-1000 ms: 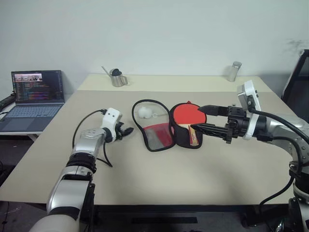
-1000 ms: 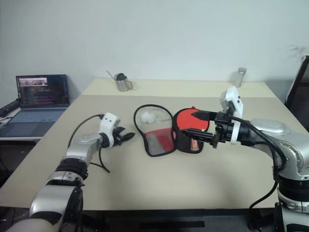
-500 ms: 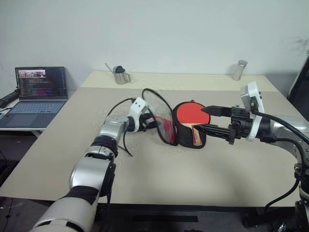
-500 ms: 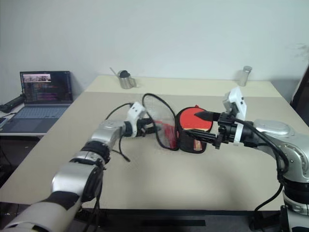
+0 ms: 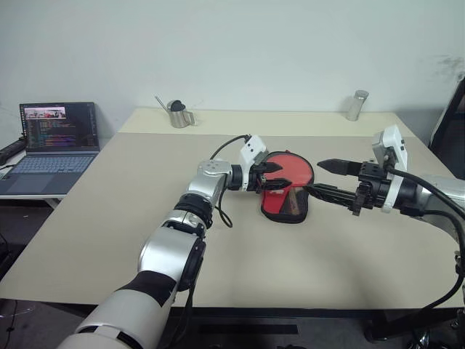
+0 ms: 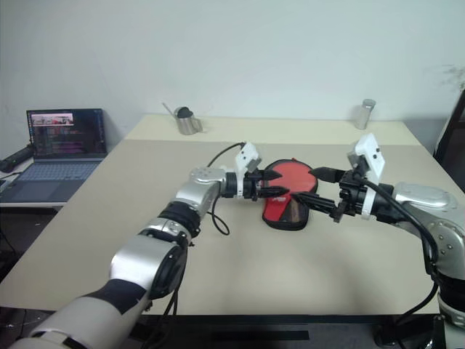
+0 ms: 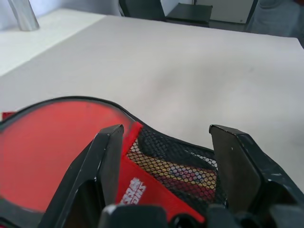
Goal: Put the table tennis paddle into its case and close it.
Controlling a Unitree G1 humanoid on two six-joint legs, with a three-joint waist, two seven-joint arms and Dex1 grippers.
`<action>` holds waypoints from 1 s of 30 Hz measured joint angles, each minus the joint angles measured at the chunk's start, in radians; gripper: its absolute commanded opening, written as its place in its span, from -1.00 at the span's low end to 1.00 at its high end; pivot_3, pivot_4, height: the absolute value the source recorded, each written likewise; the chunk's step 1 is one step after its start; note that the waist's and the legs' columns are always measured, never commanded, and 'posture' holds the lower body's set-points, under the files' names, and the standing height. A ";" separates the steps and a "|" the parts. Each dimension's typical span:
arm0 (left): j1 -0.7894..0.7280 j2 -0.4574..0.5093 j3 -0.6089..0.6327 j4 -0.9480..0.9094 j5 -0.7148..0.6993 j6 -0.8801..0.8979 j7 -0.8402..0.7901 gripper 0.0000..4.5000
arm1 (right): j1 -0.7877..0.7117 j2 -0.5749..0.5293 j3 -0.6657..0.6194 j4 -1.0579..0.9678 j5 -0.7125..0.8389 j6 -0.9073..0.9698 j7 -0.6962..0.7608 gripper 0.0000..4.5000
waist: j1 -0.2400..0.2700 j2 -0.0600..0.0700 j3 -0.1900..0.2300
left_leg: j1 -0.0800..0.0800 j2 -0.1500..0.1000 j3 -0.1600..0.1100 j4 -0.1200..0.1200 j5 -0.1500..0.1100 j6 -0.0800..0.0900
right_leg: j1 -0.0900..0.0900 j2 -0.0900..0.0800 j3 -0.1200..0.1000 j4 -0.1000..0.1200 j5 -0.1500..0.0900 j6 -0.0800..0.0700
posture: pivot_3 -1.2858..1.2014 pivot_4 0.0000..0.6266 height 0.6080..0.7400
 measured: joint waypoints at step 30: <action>0.424 0.450 0.039 -0.849 -0.240 0.483 -0.146 0.40 | -0.326 0.445 0.199 1.060 -0.514 -0.358 -0.251 0.98 | -0.025 0.000 0.000 | 0.004 0.001 0.001 0.010 0.000 -0.001 | 0.000 0.000 0.002 0.014 0.000 0.000 | 0.03 -0.52 1.00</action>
